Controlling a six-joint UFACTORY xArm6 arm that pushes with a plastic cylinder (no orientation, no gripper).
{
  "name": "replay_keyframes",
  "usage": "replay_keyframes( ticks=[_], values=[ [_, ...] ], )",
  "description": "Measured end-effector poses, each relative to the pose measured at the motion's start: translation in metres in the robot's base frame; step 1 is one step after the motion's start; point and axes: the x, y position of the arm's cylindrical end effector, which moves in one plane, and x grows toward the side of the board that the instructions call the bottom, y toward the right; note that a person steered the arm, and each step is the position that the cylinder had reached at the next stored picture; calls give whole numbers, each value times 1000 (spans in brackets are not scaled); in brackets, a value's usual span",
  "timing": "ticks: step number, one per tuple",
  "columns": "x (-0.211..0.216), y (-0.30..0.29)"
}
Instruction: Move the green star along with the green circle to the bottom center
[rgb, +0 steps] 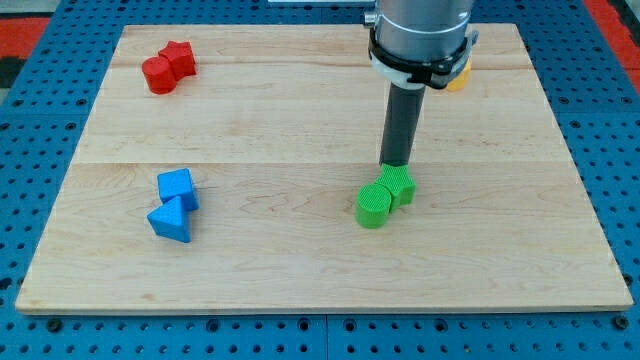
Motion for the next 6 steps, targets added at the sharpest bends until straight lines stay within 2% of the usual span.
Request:
replay_keyframes(
  ticks=[3,6],
  values=[
    [42,31],
    [65,-38]
  ],
)
